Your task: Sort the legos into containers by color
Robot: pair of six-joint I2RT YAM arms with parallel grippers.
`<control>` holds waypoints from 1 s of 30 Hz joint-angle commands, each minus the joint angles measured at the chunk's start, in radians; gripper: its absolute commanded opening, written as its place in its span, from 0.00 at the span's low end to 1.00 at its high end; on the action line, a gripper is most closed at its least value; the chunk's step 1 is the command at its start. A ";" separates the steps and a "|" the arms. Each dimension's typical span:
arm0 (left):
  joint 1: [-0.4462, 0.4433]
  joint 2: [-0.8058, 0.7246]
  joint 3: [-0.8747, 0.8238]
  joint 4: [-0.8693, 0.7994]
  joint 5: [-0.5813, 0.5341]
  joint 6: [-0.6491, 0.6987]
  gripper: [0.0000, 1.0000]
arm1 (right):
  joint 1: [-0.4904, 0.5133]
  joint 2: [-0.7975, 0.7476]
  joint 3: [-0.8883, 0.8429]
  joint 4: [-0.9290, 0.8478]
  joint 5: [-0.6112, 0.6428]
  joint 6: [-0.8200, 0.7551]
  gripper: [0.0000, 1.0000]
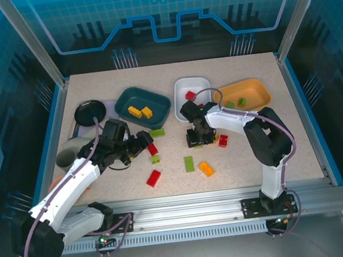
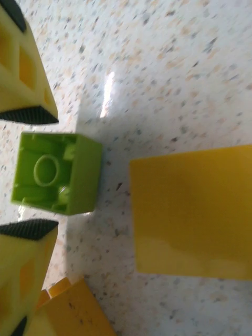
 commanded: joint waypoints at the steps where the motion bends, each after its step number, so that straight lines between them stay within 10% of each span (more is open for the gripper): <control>1: 0.000 -0.027 -0.017 0.030 0.035 -0.017 0.86 | -0.009 0.043 0.035 -0.013 0.002 0.019 0.42; 10: 0.000 -0.003 0.031 0.061 0.039 -0.014 0.86 | -0.052 -0.137 0.016 -0.063 0.033 0.011 0.26; 17: -0.027 0.117 0.158 0.113 0.058 0.015 0.86 | -0.275 -0.274 0.055 -0.095 0.016 -0.029 0.25; 30: -0.096 0.395 0.431 0.127 0.049 0.034 0.85 | -0.602 0.232 0.535 -0.123 0.009 -0.033 0.27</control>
